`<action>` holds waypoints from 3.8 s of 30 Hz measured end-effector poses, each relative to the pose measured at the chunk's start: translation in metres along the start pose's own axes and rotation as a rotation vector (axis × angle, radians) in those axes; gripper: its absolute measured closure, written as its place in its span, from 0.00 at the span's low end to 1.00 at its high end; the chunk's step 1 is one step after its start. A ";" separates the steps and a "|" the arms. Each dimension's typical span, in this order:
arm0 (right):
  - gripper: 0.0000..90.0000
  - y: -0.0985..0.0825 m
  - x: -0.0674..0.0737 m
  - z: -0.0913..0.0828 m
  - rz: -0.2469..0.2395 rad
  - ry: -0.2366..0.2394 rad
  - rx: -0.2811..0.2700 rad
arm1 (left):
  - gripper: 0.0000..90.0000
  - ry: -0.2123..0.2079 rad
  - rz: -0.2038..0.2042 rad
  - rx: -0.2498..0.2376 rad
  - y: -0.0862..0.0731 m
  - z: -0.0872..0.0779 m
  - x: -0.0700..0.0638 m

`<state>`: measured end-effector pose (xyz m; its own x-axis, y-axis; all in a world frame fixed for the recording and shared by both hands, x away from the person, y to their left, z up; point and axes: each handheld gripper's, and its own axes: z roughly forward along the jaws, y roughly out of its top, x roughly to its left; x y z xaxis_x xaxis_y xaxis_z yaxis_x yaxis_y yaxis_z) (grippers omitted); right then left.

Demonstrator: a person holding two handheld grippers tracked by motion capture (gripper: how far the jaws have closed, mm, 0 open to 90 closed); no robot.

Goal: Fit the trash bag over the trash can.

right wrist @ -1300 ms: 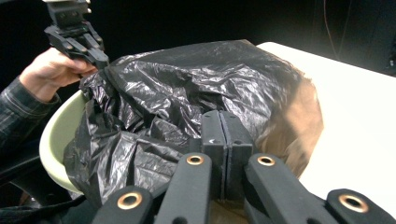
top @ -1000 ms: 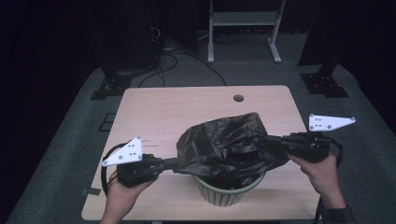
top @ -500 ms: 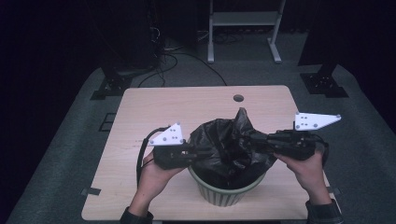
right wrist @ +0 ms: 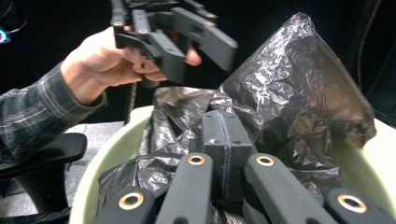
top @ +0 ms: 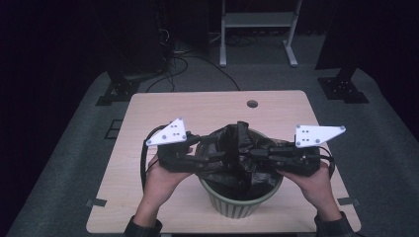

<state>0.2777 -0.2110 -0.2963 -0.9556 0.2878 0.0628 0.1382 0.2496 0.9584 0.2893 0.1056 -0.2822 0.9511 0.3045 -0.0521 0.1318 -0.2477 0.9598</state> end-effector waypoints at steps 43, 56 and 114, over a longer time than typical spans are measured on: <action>1.00 0.010 0.009 0.014 -0.034 0.162 0.061 | 0.97 -0.076 0.254 0.045 -0.005 0.012 -0.029; 1.00 -0.001 0.033 0.023 -0.077 0.143 0.098 | 0.79 -0.050 0.173 -0.038 -0.007 0.006 -0.025; 0.88 0.008 0.012 0.021 0.034 0.256 0.003 | 0.98 -0.183 0.248 0.014 -0.014 0.010 -0.040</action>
<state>0.2722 -0.1864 -0.2940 -0.9851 0.0523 0.1638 0.1717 0.2469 0.9537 0.2522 0.0877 -0.2960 0.9891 0.0631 0.1334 -0.1079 -0.3070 0.9456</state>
